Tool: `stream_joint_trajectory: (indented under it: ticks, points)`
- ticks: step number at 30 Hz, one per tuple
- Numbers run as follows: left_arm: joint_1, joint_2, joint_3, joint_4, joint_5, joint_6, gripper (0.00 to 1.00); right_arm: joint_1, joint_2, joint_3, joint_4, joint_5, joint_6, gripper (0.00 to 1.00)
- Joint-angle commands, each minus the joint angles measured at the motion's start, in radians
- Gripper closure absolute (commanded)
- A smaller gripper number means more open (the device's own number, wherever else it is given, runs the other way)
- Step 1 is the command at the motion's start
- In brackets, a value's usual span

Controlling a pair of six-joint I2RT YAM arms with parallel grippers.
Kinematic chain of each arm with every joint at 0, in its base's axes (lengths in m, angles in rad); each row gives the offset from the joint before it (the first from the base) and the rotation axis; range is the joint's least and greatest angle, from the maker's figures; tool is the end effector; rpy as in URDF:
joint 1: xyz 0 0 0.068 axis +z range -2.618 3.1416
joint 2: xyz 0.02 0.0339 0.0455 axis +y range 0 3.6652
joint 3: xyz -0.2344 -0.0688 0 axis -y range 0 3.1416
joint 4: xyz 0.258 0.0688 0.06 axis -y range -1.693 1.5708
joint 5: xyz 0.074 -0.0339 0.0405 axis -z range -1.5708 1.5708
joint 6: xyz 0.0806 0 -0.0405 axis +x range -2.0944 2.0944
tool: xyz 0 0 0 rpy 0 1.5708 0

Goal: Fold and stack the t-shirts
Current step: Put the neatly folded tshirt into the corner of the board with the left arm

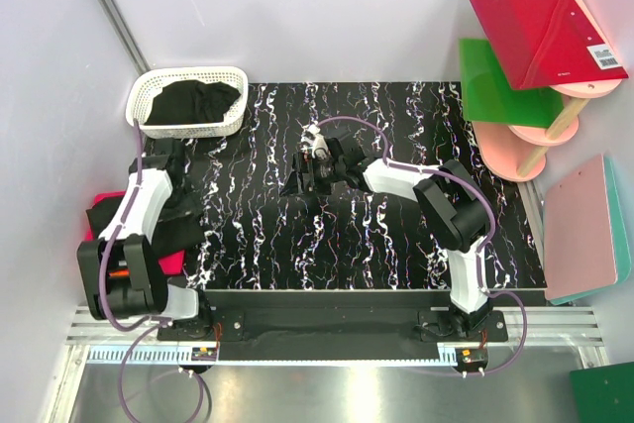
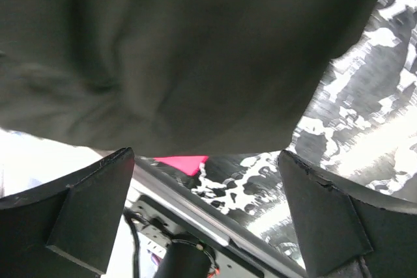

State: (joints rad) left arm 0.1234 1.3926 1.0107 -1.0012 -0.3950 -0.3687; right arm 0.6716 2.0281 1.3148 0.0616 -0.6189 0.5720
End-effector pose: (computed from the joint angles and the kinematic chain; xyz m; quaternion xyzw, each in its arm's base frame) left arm 0.2621 0.0638 0.1579 -0.2556 0.9424 0.1826 0.1151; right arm 0.3380 0.3284 0.1157 -0.1774 0.8459 0.4679 0.1844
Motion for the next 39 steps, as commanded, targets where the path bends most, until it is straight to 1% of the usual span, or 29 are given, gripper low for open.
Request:
stream_joint_trajectory:
  ticks: [1, 5, 8, 10, 11, 12, 13, 14, 15, 16, 17, 18, 20, 21, 23, 25, 26, 30, 32, 33, 35, 37, 39]
  points:
    - [-0.002, -0.13, 0.012, 0.012, -0.146, -0.035, 0.01, 0.0, 0.009, 0.046, -0.011, -0.002, -0.026, 0.07]
    - [-0.002, -0.254, 0.012, 0.038, -0.172, -0.024, 0.01, 0.002, 0.006, 0.052, -0.016, -0.001, -0.037, 0.07]
    - [-0.002, -0.343, 0.005, 0.027, -0.22, -0.023, 0.05, -0.001, -0.006, 0.051, -0.028, 0.008, -0.052, 0.07]
    - [-0.013, -0.388, 0.008, -0.014, -0.29, -0.074, 0.22, -0.003, -0.014, 0.05, -0.039, 0.011, -0.063, 0.06]
    - [-0.037, -0.397, 0.018, -0.036, -0.304, -0.088, 0.31, -0.004, -0.019, 0.049, -0.045, 0.016, -0.069, 0.07]
    - [-0.038, -0.4, 0.029, -0.087, -0.304, -0.107, 0.6, -0.009, -0.02, 0.047, -0.049, 0.016, -0.072, 0.06]
    - [-0.038, -0.396, 0.045, -0.105, -0.306, -0.111, 0.8, -0.013, -0.028, 0.044, -0.051, 0.016, -0.077, 0.06]
    - [-0.038, -0.391, 0.054, -0.147, -0.292, -0.139, 0.95, -0.017, -0.031, 0.037, -0.051, 0.015, -0.077, 0.06]
    - [-0.038, -0.374, 0.072, -0.161, -0.254, -0.134, 1.0, -0.023, -0.035, 0.034, -0.052, 0.013, -0.078, 0.06]
    - [-0.038, -0.354, 0.078, -0.18, -0.178, -0.131, 1.0, -0.032, -0.04, 0.031, -0.052, 0.008, -0.078, 0.06]
    - [-0.041, -0.327, 0.08, -0.216, -0.156, -0.124, 1.0, -0.038, -0.042, 0.023, -0.052, 0.001, -0.077, 0.06]
    - [-0.044, -0.264, 0.081, -0.238, -0.142, -0.127, 1.0, -0.044, -0.046, 0.02, -0.052, -0.002, -0.075, 0.06]
    - [-0.062, -0.215, 0.066, -0.247, -0.062, -0.124, 1.0, -0.059, -0.052, 0.012, -0.051, -0.016, -0.07, 0.06]
    - [-0.073, -0.167, 0.049, -0.251, -0.045, -0.13, 1.0, -0.063, -0.052, 0.012, -0.051, -0.021, -0.067, 0.06]
    - [-0.109, -0.126, 0.052, -0.266, -0.028, -0.15, 1.0, -0.069, -0.054, 0.006, -0.045, -0.034, -0.063, 0.06]
    - [-0.119, -0.086, 0.062, -0.286, -0.092, -0.183, 1.0, -0.072, -0.058, -0.005, -0.031, -0.045, -0.055, 0.06]
    - [-0.143, -0.081, 0.058, -0.289, -0.103, -0.196, 1.0, -0.075, -0.06, -0.009, -0.025, -0.048, -0.054, 0.06]
    - [-0.143, -0.089, 0.06, -0.301, -0.156, -0.21, 1.0, -0.086, -0.071, -0.025, -0.003, -0.062, -0.049, 0.06]
    - [-0.142, -0.092, 0.069, -0.312, -0.201, -0.216, 1.0, -0.09, -0.068, -0.028, 0.001, -0.07, -0.041, 0.06]
    - [-0.137, -0.087, 0.075, -0.321, -0.247, -0.225, 1.0, -0.098, -0.065, -0.029, 0.004, -0.074, -0.038, 0.06]
    - [-0.098, -0.06, 0.094, -0.333, -0.289, -0.258, 1.0, -0.102, -0.062, -0.038, 0.012, -0.079, -0.029, 0.06]
    - [-0.044, -0.035, 0.089, -0.295, -0.277, -0.24, 1.0, -0.11, -0.055, -0.055, 0.041, -0.097, -0.008, 0.06]
    - [-0.036, 0.011, 0.104, -0.284, -0.32, -0.249, 1.0, -0.118, -0.046, -0.068, 0.072, -0.11, 0.017, 0.06]
